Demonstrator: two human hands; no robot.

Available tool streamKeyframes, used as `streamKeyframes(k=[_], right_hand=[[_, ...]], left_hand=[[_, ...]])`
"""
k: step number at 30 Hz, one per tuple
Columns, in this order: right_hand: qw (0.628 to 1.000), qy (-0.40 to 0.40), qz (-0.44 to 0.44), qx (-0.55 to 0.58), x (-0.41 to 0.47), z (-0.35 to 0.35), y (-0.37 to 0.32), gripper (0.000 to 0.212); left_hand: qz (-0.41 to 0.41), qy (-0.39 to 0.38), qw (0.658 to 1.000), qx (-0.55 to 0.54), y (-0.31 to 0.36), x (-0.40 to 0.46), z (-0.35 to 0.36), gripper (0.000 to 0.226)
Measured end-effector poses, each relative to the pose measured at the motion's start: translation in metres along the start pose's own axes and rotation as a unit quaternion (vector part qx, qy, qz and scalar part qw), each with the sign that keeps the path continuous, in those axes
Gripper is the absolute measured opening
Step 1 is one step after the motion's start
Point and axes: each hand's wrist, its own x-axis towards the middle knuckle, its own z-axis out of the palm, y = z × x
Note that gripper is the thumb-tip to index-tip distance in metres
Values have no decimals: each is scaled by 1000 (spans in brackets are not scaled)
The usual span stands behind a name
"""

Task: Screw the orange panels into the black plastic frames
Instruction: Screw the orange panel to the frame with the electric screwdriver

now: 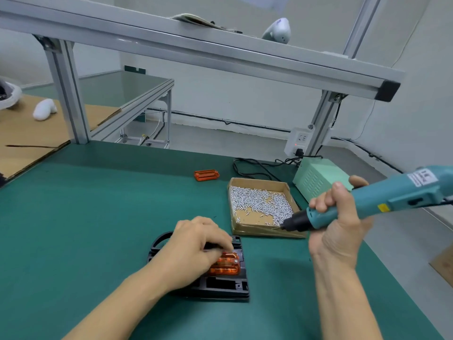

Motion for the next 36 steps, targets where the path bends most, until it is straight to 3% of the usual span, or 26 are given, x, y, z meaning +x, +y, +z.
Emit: streamKeyframes(k=[4, 14, 29, 32, 36], right_hand=[[1000, 26, -12, -9, -1, -7, 3, 22], [999, 36, -15, -10, 0, -8, 0, 21], [999, 37, -7, -21, -1, -8, -1, 21], [999, 39, -4, -14, -1, -8, -2, 21], [999, 44, 3, -2, 0, -9, -4, 20]], left_hand=[[-36, 71, 997, -9, 17, 45, -16, 17], [-139, 10, 957, 254, 12, 134, 41, 6], [-103, 35, 933, 343, 6, 145, 59, 14], [-88, 32, 948, 304, 11, 141, 55, 19], [-86, 79, 991, 71, 26, 125, 35, 16]])
